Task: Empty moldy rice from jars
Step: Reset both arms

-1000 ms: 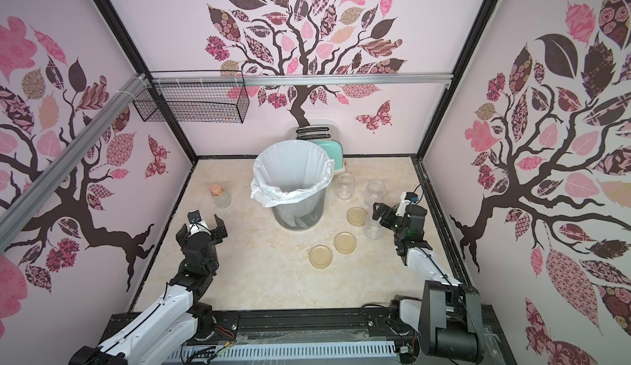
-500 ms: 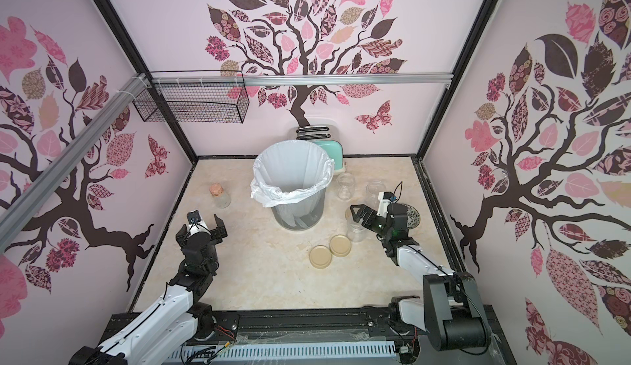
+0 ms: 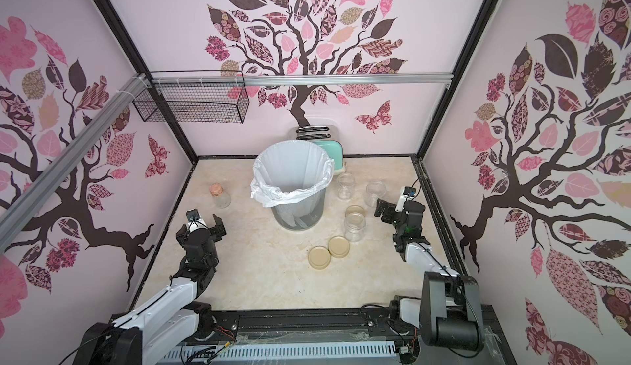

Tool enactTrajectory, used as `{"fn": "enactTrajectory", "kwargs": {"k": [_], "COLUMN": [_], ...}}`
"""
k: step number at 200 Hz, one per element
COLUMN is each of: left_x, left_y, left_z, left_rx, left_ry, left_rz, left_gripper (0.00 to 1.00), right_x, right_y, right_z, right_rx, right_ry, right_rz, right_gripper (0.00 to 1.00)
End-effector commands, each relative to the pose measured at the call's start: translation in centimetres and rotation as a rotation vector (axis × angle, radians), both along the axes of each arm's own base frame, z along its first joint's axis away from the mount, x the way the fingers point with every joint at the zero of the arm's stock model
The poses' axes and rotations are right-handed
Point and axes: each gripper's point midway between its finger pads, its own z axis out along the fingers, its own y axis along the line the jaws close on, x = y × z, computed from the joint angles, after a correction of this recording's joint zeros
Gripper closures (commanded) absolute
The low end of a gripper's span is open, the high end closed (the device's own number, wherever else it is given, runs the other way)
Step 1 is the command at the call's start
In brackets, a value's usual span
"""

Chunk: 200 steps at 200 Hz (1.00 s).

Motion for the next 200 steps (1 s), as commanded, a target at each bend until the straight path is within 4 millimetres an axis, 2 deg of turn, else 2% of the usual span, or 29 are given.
{"fn": "enactTrajectory", "kwargs": {"k": [1, 15, 26, 43, 51, 62, 74, 80, 93, 109, 118, 137, 200], "left_x": [2.1, 3.8, 5.1, 6.6, 7.1, 7.6, 8.1, 8.2, 8.3, 8.3, 8.6, 8.7, 9.4], "left_y": [-1.1, -1.8, -2.6, -3.7, -3.6, -3.4, -3.4, -3.4, -3.3, -3.1, -3.0, -3.4, -3.2], "left_z": [0.6, -0.2, -0.8, -0.7, -0.8, -2.0, -2.3, -2.5, -2.8, -3.8, -3.5, -4.1, -4.5], "left_rx": [-0.027, -0.005, 0.004, 0.017, -0.001, -0.012, -0.014, -0.021, -0.045, -0.070, -0.067, -0.082, -0.140], "left_ry": [-0.050, -0.013, 0.041, 0.000, -0.021, -0.001, -0.021, -0.008, 0.030, 0.024, -0.017, 0.045, 0.062], "left_rz": [-0.082, -0.128, -0.168, -0.233, -0.240, -0.236, -0.247, -0.254, -0.267, -0.285, -0.289, -0.318, -0.362], "left_gripper": [0.02, 0.02, 0.02, 0.02, 0.02, 0.02, 0.02, 0.02, 0.02, 0.02, 0.02, 0.02, 0.02], "right_x": [0.0, 0.3, 0.6, 1.1, 1.2, 1.1, 1.2, 1.2, 1.1, 1.3, 1.4, 1.4, 1.4], "right_y": [1.4, 1.6, 1.4, 0.9, 0.9, 1.2, 2.3, 2.9, 3.1, 3.1, 3.2, 3.2, 3.1], "right_z": [0.0, 0.3, 0.7, 0.8, 0.6, 0.5, -0.2, -1.0, -0.5, -1.1, -0.9, -1.0, -1.0], "right_rx": [-0.044, -0.041, -0.102, -0.126, -0.118, -0.126, -0.173, -0.200, -0.214, -0.214, -0.215, -0.214, -0.213], "right_ry": [-0.116, -0.169, -0.185, -0.197, -0.210, -0.263, -0.244, -0.211, -0.264, -0.210, -0.222, -0.215, -0.215], "right_rz": [0.094, 0.095, 0.077, 0.044, 0.041, 0.043, 0.072, 0.087, 0.076, 0.082, 0.081, 0.082, 0.079], "right_gripper": [0.01, 0.00, 0.01, 0.00, 0.00, 0.01, 0.00, 0.00, 0.01, 0.00, 0.01, 0.00, 0.00]}}
